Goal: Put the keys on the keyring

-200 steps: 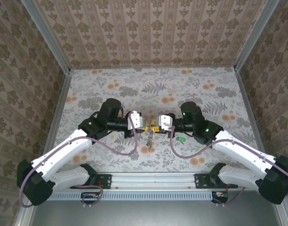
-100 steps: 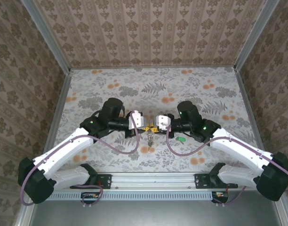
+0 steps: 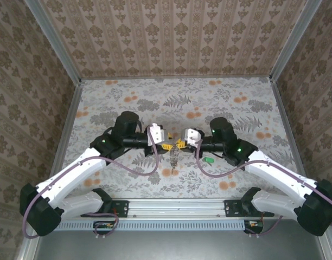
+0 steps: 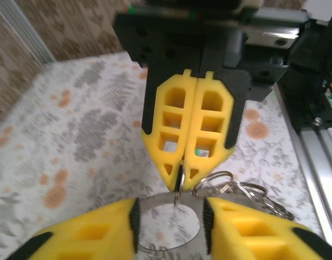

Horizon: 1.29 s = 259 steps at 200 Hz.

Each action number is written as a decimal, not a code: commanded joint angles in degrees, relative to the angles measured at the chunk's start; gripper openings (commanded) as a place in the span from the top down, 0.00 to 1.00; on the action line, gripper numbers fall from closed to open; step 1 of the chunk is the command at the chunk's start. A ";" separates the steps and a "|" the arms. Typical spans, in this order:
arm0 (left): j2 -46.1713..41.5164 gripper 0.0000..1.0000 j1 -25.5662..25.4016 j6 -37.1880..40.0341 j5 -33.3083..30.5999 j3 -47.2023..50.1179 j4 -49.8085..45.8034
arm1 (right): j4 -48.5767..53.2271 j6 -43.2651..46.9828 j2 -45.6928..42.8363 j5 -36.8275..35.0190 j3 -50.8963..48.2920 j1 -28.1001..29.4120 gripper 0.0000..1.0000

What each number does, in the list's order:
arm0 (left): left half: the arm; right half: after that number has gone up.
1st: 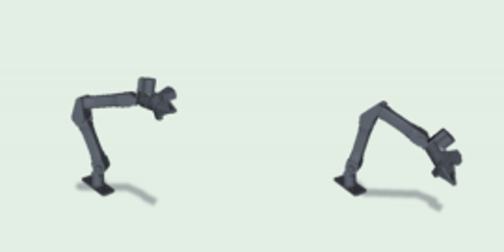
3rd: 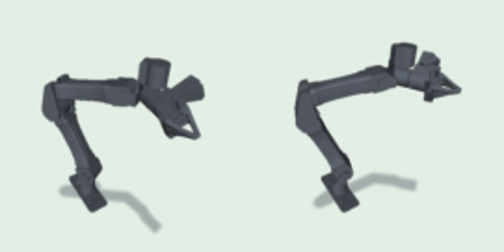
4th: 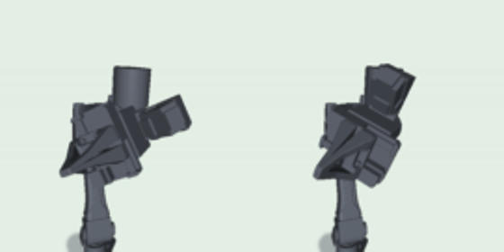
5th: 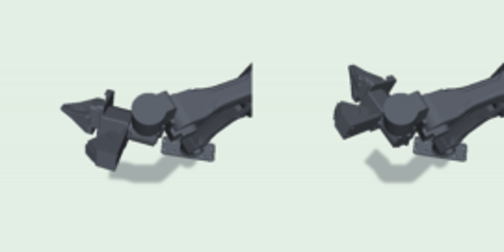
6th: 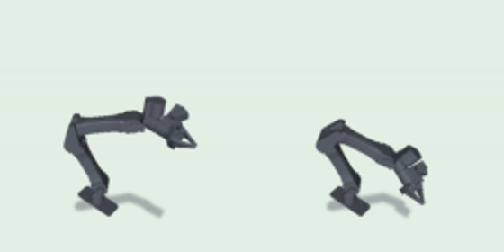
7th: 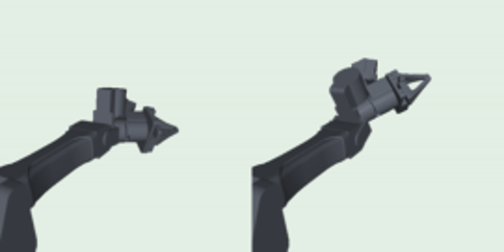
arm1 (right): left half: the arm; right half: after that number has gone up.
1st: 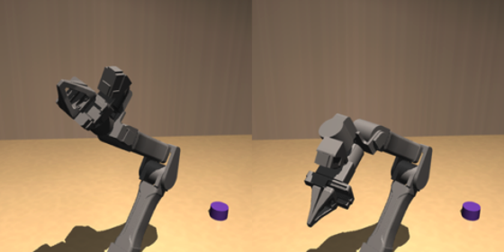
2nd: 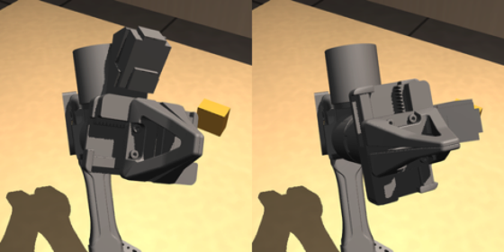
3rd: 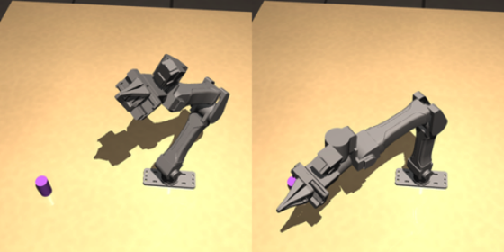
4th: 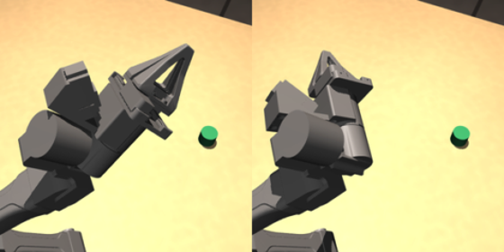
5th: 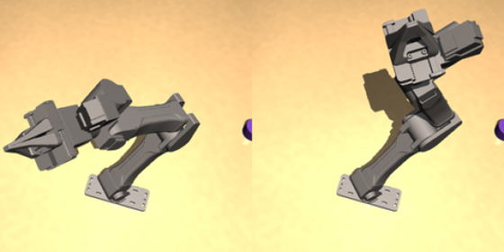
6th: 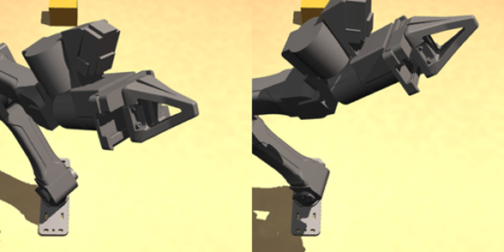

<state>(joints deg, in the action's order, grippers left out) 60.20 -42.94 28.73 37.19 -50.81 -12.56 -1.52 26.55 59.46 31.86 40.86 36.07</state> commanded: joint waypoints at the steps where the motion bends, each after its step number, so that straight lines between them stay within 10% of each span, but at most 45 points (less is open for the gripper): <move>1: -3.19 0.56 0.63 -2.62 -2.40 1.58 5.60 | -15.35 -12.23 -5.07 2.50 -4.67 -3.35 1.00; 143: 3.18 0.57 -1.09 -3.80 2.65 -2.59 10.10 | -40.91 -22.15 -7.95 6.05 -15.67 -5.63 1.00; 186: 2.51 0.54 -0.54 -10.76 -10.53 -0.31 9.49 | -39.88 -22.84 -11.83 -8.87 -17.04 -6.63 1.00; 216: 4.70 0.28 -0.67 -19.97 -25.21 0.53 6.66 | -33.86 -22.34 -14.83 -21.15 -16.03 -10.13 1.00; 259: 13.10 0.28 -3.90 -15.53 -19.17 -3.35 2.71 | -28.13 -22.29 -16.90 -31.59 -14.25 -18.01 1.00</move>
<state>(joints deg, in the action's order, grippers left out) 68.07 -43.99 12.82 17.96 -50.83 -5.98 -33.45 4.51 44.10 11.75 23.88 22.11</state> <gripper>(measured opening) 0.727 0.058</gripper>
